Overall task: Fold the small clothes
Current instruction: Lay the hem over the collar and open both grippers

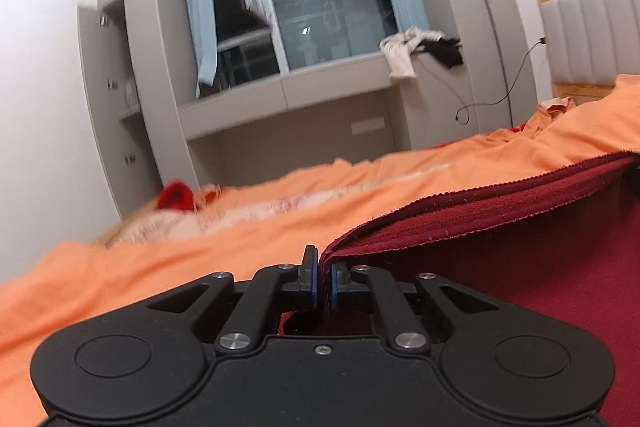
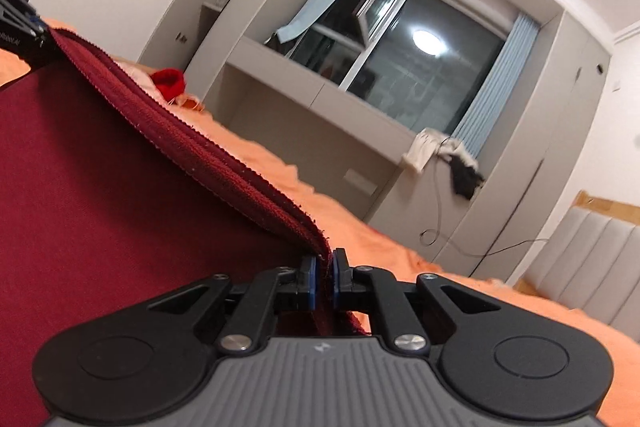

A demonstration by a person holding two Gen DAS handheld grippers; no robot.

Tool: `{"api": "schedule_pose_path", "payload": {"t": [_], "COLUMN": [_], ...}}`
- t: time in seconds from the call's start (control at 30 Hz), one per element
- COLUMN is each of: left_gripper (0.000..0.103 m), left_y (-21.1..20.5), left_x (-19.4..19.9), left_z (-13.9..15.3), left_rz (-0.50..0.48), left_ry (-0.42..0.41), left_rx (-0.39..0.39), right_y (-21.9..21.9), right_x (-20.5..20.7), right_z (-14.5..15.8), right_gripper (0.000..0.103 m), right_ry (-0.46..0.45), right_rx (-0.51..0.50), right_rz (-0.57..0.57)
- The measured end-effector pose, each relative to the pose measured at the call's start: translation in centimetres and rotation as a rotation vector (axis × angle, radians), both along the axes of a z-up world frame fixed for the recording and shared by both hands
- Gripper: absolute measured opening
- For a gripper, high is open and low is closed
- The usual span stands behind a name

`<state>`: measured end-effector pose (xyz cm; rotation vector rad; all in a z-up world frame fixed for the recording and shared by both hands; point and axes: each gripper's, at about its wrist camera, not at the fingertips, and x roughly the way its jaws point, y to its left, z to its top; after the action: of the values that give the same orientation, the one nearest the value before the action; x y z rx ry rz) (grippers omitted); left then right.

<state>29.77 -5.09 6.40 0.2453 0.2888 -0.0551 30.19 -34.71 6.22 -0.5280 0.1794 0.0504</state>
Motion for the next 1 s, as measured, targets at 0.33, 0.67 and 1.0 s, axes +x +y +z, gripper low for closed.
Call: {"api": "schedule_pose_path", "payload": {"t": [0.33,0.67,1.0], "left_gripper": [0.022,0.082,0.098], "left_y": [1.4,3.9,5.0], "left_x": [5.3,5.5,5.3], "left_z": [-4.0,-4.5,-5.9], "left_rz": [0.084,0.138,0.199], "left_ry": [0.189,0.208,0.261], "left_rx": [-0.090,-0.198,-0.189], "right_y": [0.8,0.8,-1.6], "right_x": [2.5,2.4,3.1], "right_z": [-3.3,-3.9,-3.8], "right_gripper": [0.019,0.058,0.094], "right_ry": [0.087,0.099,0.124], "right_rx": [-0.027,-0.012,0.065], "right_rz": [-0.005,-0.027,-0.111]}}
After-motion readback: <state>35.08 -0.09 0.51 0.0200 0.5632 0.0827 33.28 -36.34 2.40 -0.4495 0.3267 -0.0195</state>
